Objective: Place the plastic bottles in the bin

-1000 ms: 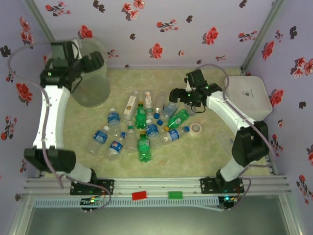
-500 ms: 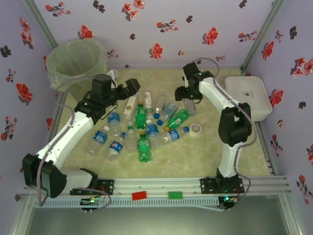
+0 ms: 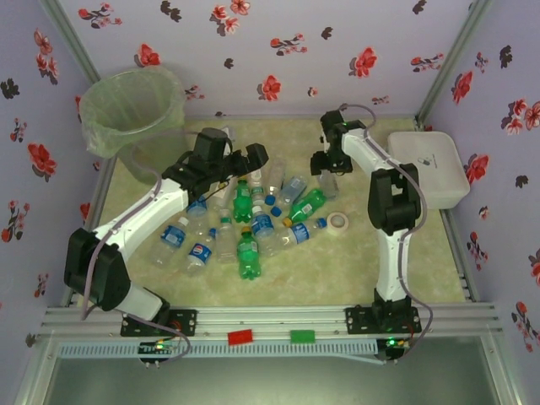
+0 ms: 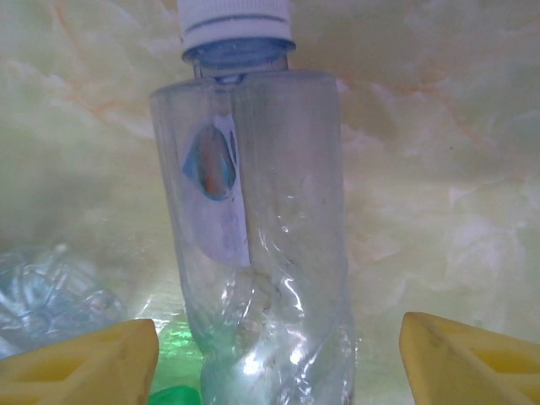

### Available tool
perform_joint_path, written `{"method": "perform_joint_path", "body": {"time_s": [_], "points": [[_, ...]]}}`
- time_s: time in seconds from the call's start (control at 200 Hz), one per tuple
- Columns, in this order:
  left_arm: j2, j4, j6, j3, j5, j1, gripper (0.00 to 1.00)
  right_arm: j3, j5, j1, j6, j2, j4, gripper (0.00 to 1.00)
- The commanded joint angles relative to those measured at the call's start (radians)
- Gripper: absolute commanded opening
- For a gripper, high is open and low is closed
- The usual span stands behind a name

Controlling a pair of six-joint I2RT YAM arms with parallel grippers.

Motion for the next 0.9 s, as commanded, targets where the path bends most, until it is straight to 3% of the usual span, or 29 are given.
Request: {"method": "perform_joint_path", "body": {"time_s": [0.0, 0.345, 0.59, 0.895], "points": [[0.003, -0.032, 0.018, 0.032, 0.005, -0.007, 1.0, 0.045, -0.004, -0.013, -0.012, 0.045, -0.015, 0.74], [0.003, -0.042, 0.024, 0.037, 0.004, -0.007, 1.0, 0.08, -0.049, -0.024, 0.011, 0.111, 0.004, 0.68], [-0.007, -0.045, 0.028, 0.028, -0.003, -0.006, 1.0, 0.082, -0.064, -0.037, 0.013, 0.105, -0.001, 0.54], [-0.013, -0.037, 0.06, 0.029, 0.005, -0.007, 1.0, 0.063, -0.11, -0.038, 0.044, -0.067, 0.021, 0.48]]}}
